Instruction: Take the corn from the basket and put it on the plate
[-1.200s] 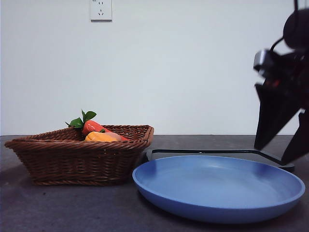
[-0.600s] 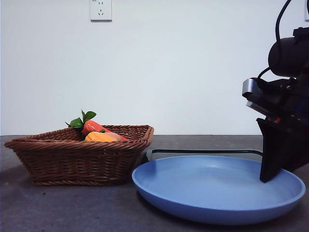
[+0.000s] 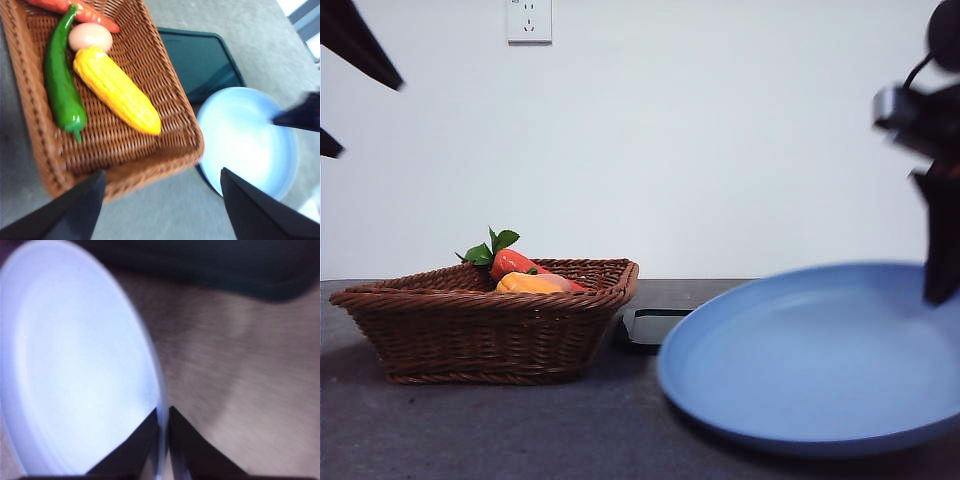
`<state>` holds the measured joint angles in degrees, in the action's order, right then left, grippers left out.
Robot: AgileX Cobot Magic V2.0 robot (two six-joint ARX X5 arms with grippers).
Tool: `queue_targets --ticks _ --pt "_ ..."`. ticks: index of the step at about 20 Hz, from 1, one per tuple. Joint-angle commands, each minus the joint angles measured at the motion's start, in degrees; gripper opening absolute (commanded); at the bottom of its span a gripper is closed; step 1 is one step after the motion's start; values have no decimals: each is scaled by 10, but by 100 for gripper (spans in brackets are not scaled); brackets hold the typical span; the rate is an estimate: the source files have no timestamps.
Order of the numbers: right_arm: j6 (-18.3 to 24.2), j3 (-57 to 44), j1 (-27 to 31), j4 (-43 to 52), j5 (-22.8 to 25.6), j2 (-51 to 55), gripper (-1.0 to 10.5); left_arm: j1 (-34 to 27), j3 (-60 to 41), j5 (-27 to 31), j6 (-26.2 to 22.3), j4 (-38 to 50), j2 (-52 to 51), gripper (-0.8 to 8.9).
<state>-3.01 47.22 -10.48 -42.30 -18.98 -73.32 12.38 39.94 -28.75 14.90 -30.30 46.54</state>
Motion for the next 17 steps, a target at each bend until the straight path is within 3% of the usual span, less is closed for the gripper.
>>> queue_targets --ticks 1,6,10,17 --pt "7 5 8 -16 1 51 1 29 11 29 49 47 40 374" --pt "4 5 24 -43 0 174 1 87 79 124 74 61 177 374" --pt "2 5 24 -53 0 229 1 118 165 166 82 50 308 374" --pt "4 5 24 -57 -1 251 1 144 322 226 89 -49 504 374"
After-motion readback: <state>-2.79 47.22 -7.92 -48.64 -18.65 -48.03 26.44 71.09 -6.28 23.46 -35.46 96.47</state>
